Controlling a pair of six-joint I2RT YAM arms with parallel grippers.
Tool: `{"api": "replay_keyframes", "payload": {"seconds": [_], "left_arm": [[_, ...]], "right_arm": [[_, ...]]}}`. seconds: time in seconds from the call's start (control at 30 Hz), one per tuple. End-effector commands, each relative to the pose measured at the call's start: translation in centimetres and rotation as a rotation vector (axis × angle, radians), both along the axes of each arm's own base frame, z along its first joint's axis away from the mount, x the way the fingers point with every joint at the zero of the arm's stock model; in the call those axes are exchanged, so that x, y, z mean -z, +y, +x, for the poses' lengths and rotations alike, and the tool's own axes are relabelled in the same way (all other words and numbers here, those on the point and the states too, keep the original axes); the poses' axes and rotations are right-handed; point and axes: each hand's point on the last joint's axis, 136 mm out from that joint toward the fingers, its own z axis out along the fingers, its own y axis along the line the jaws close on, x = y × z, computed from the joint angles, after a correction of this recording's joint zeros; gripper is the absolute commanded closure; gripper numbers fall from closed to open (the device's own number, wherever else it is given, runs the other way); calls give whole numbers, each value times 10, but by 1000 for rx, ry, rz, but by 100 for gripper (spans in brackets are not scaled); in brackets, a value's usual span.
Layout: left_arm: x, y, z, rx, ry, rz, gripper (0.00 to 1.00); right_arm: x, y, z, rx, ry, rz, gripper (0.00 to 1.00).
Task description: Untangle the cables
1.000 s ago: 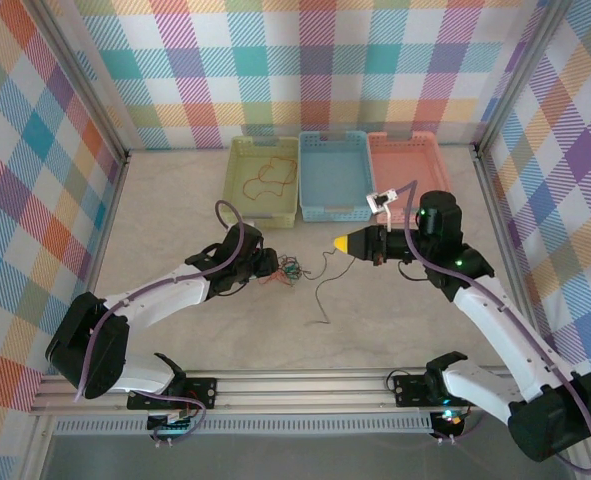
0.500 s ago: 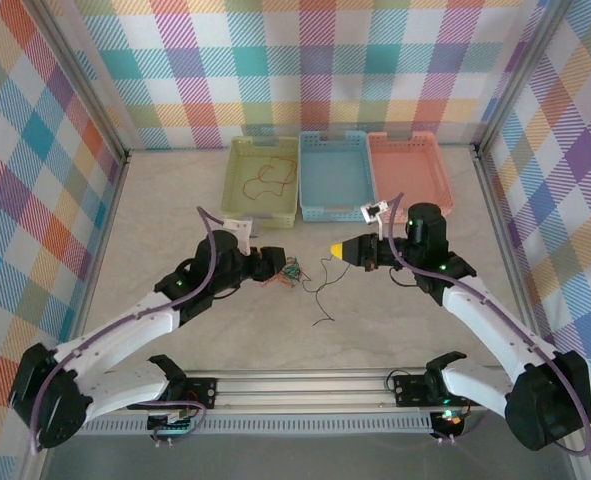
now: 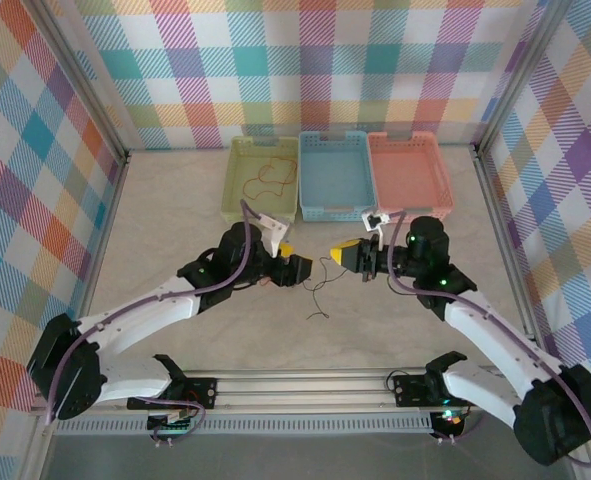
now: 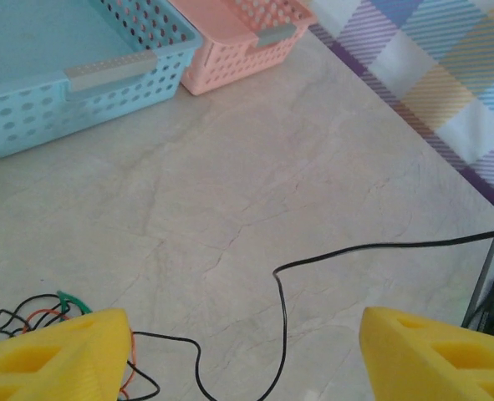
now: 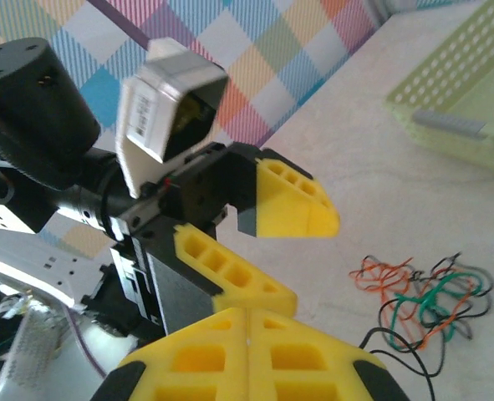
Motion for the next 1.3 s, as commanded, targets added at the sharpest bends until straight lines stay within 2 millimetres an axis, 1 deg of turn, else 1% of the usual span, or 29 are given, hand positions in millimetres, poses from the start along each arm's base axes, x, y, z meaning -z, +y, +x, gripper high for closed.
{"api": "replay_keyframes", "payload": {"seconds": [0.0,0.03,0.13,0.2,0.3,0.37,0.47,0.53,0.57,0.63,0.7,0.73,0.83,0.9,1.0,1.07,1.1,1.13,1.2,1.27], "left_arm": [[-8,-16,0,67,-62,40,26],[-6,-17,6,53,-71,60,26],[4,-16,24,-1,-75,136,27],[15,-17,34,-34,-52,173,27],[33,-23,39,-47,17,213,28],[42,-22,41,-69,60,233,29],[46,-20,41,-99,99,226,29],[51,-17,39,-122,137,231,29],[53,-16,38,-125,154,231,29],[55,-15,31,-118,186,227,29],[54,-8,30,-146,180,224,29],[53,-5,30,-161,172,218,29],[49,4,30,-197,150,216,29],[48,13,32,-240,131,217,29],[40,24,33,-285,95,201,29],[36,29,31,-300,85,184,29],[34,31,31,-306,80,177,29],[33,32,30,-307,75,171,29],[32,35,29,-320,61,165,29],[32,43,32,-359,51,173,29]], "right_arm": [[-7,-18,11,147,-99,-78,100],[-1,-31,23,252,-92,-135,100],[15,-67,44,482,-101,-243,100],[29,-88,54,608,-85,-297,100],[55,-123,68,799,-53,-420,100],[66,-136,73,873,-29,-436,100],[75,-146,77,923,-61,-469,100],[86,-152,81,959,-48,-496,98],[90,-153,83,964,-40,-507,94],[99,-159,89,993,-19,-549,79],[104,-168,93,1045,4,-584,63],[104,-172,94,1073,15,-589,57],[95,-170,94,1070,-3,-560,49],[85,-162,92,1020,-36,-533,49],[69,-129,89,829,-125,-475,51],[65,-100,83,649,-172,-461,53],[66,-87,81,558,-190,-468,53],[73,-76,78,471,-189,-488,54],[85,-60,74,342,-145,-523,55],[99,-46,71,231,-104,-554,54]]}}
